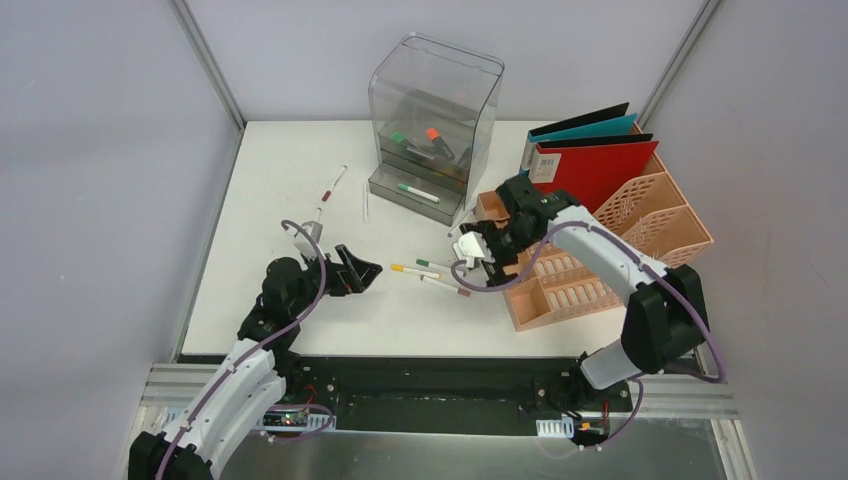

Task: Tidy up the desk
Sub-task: Pick up the stationery from the center of the board.

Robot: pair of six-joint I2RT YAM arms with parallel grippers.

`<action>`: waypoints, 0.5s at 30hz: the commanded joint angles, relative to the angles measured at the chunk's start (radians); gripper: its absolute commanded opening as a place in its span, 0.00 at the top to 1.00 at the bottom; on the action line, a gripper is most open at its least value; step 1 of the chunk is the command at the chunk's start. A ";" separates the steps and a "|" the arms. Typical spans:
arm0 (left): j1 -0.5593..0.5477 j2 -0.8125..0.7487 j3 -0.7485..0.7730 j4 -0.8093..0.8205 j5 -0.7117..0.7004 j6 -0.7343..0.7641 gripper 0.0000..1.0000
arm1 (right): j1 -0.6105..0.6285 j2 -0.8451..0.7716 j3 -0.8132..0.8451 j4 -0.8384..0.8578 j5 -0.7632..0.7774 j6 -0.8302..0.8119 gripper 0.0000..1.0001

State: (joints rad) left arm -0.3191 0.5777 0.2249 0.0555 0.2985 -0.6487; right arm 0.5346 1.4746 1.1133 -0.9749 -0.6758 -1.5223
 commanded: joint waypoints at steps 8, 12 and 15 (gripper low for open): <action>0.006 -0.047 -0.040 -0.023 0.036 0.035 0.09 | 0.008 0.372 0.464 -0.090 0.296 -0.190 0.20; 0.005 -0.048 -0.049 -0.025 0.041 0.051 0.09 | 0.028 0.473 0.538 -0.085 0.393 -0.192 0.32; 0.006 -0.040 -0.048 -0.027 0.044 0.066 0.09 | 0.037 0.531 0.561 -0.067 0.452 -0.192 0.39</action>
State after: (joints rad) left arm -0.3191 0.5419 0.1802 0.0204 0.3206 -0.6308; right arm 0.5507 1.9602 1.6157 -1.0260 -0.3313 -1.6810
